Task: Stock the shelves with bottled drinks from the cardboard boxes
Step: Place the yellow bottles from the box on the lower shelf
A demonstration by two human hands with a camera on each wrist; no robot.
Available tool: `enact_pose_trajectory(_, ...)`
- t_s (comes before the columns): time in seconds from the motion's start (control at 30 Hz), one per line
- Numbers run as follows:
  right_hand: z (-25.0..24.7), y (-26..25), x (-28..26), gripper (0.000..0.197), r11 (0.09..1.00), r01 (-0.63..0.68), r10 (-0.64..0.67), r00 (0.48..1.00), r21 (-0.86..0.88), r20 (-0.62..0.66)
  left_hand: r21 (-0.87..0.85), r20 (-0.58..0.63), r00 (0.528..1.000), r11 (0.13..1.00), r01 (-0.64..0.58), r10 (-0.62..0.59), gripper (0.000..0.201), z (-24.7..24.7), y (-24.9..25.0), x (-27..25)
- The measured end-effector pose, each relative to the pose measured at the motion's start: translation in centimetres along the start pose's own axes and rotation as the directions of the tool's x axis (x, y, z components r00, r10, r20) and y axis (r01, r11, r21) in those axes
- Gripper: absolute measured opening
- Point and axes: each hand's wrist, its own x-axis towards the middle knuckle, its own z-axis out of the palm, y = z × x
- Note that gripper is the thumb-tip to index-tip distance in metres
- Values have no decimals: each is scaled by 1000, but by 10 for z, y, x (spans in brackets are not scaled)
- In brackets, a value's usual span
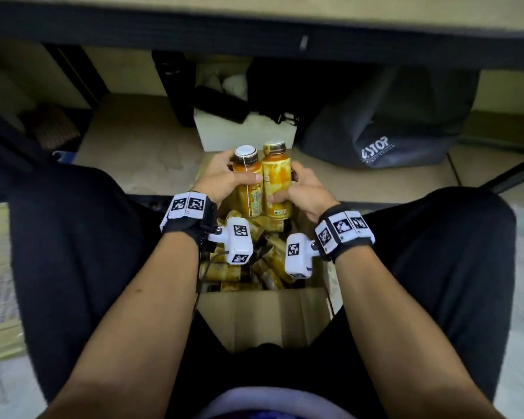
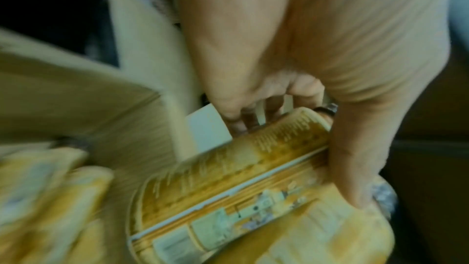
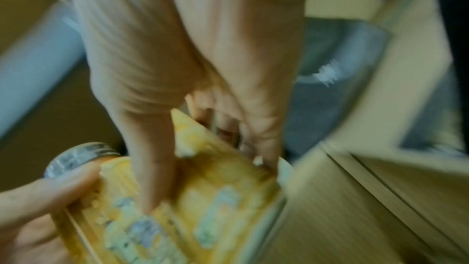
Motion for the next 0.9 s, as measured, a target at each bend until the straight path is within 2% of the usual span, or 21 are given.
enact_pose_trajectory(0.07, -5, -16, -16, 61, 992, 121, -119, 991, 34, -57, 18, 5, 996, 995, -94, 93, 53, -2, 22, -10)
enact_pose_trajectory(0.17, -11, -39, -41, 66, 958, 286, -280, 954, 39, -106, 6, -13, 977, 977, -213, 213, 56, -2, 50, -26)
enact_pose_trajectory(0.27, -19, -68, -60, 68, 907, 418, -409, 901, 41, -145, -9, -32, 936, 937, -350, 350, 59, -1, 89, -38)
enact_pose_trajectory(0.43, -47, -142, -83, 66, 788, 615, -596, 776, 34, -208, 23, 38, 818, 818, -574, 573, 63, -5, 182, -42)
enact_pose_trajectory(0.5, -62, -170, -85, 66, 745, 667, -649, 730, 14, -215, 39, 61, 757, 757, -653, 650, 64, -6, 217, -39)
enact_pose_trajectory(0.57, -76, -195, -80, 69, 712, 702, -685, 694, 1, -223, 76, 46, 699, 695, -714, 713, 61, -7, 245, -32)
enact_pose_trajectory(0.63, -84, -216, -70, 72, 690, 722, -711, 663, -49, -233, 109, 9, 666, 661, -742, 746, 59, -6, 263, -21)
enact_pose_trajectory(0.7, -88, -230, -56, 71, 692, 715, -714, 658, -97, -239, 104, -47, 667, 668, -737, 743, 58, -2, 271, -10)
enact_pose_trajectory(0.8, -94, -237, -36, 59, 735, 670, -674, 704, -104, -226, 43, -120, 712, 720, -692, 692, 53, 3, 272, 2)
enact_pose_trajectory(0.9, -102, -246, -29, 56, 789, 602, -614, 766, -125, -190, 41, -57, 767, 769, -638, 639, 53, -2, 280, 12)
